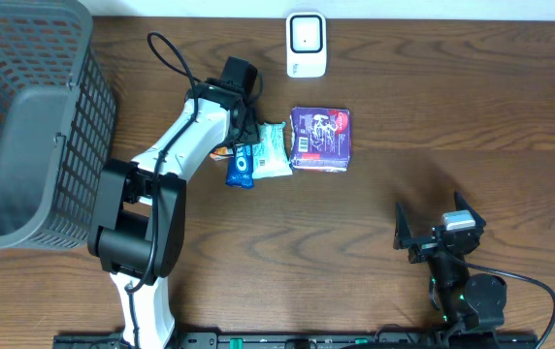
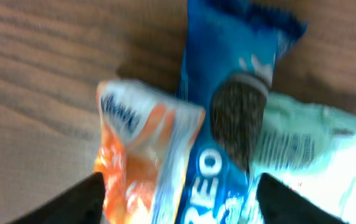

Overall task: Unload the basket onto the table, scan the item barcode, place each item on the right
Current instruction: 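Place the Kleenex pack beside the Oreo pack with the left gripper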

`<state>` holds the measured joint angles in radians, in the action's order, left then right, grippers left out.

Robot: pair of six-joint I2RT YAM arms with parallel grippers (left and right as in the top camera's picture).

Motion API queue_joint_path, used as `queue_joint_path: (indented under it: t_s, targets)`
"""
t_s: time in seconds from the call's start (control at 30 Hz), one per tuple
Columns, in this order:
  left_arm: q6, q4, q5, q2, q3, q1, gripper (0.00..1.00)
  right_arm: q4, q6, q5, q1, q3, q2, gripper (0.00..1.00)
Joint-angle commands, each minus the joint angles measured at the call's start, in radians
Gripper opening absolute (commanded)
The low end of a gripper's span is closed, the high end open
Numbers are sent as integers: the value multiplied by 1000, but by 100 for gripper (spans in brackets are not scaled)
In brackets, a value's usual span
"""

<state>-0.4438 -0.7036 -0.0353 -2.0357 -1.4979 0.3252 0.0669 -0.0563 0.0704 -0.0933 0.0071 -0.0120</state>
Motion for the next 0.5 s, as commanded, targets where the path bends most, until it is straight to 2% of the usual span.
queue_joint_path:
  t_s: [0.0,0.1,0.27,0.3,0.37,0.47]
  targets:
    - [27,-49,20,34,-81,-22,84,4,-1,-1,8,-2,5,99]
    - [28,-81,20,112,-145,-45,85,4,-1,-1,8,-2,5,99]
    - [28,-81,20,375,-188,-81,86,4,-1,-1,8,-2,5,99]
    - [37,-89,20,433,-188,-86,93,4,-1,-1,8,-2,5,99]
    - [85,-138,20,550,-188,-97,99,4,-1,-1,8,-2,5,99]
    - [96,-233,20,681,-188,-102,98,4,-1,-1,8,-2,5,99]
